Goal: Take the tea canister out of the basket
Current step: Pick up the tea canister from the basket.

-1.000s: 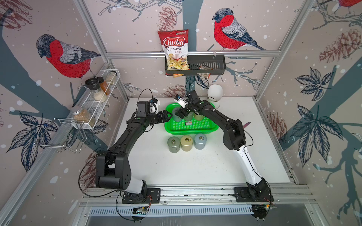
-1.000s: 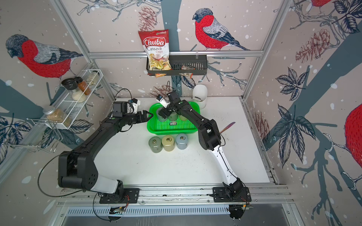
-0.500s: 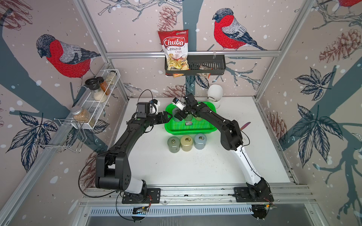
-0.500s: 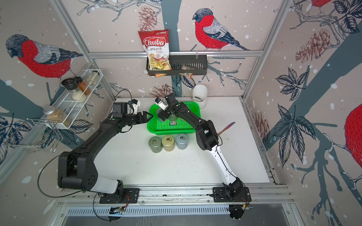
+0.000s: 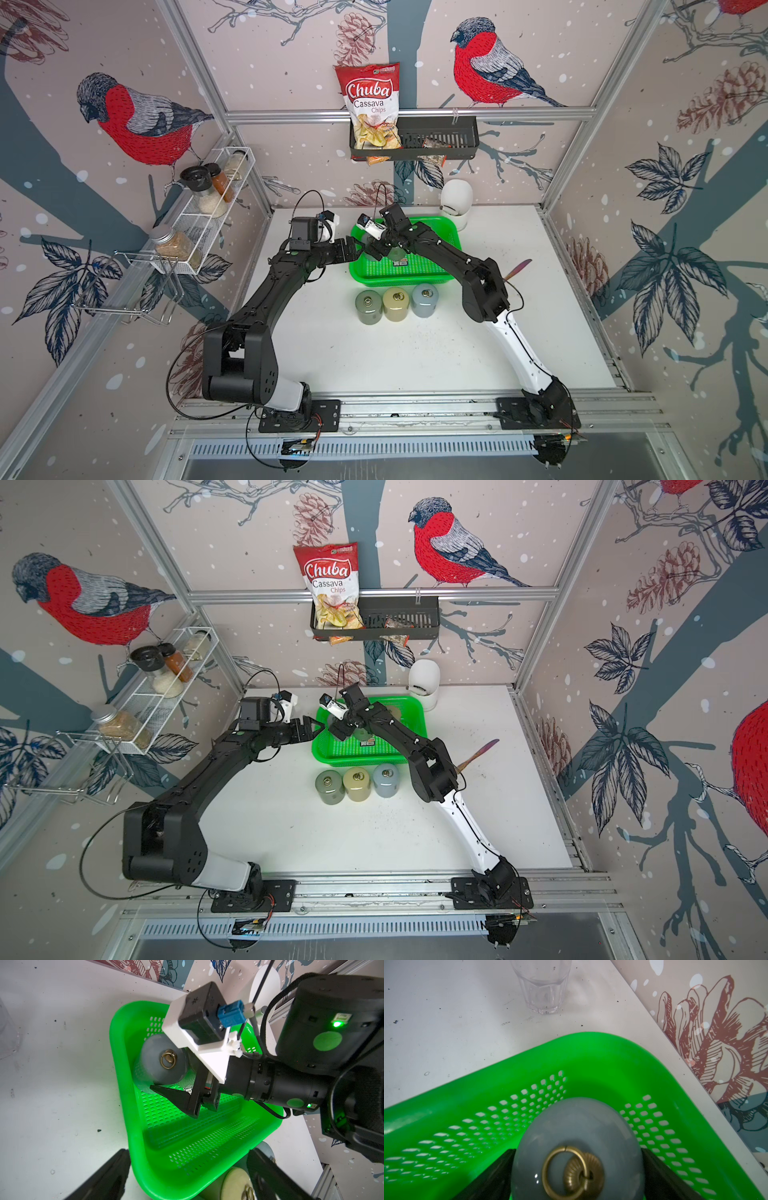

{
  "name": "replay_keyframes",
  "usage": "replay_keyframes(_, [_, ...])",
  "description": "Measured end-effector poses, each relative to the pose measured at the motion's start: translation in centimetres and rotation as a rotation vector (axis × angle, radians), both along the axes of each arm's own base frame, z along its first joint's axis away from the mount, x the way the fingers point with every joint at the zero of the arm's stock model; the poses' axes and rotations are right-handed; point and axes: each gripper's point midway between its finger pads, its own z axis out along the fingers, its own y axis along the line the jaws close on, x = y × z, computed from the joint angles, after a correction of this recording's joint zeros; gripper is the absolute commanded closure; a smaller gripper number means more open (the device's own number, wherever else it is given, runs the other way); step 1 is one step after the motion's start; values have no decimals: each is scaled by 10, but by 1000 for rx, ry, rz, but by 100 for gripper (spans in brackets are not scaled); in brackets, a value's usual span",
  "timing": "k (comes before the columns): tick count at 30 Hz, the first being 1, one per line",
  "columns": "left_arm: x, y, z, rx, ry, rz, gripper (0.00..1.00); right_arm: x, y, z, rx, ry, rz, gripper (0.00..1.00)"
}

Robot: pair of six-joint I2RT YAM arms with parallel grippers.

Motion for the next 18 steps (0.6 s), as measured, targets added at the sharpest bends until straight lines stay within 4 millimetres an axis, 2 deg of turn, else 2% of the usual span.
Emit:
replay_keyframes(8, [0,0,2,6,-9,-5,8,-8,3,3,-31,-19,20,9])
replay_keyframes(13, [-1,0,3,5,-12,-5,8,-19,4,6,-48,-17,52,15])
replay_keyframes(18, [-1,0,3,5,-13,-5,8,-26,2,4,-55,3,64,14])
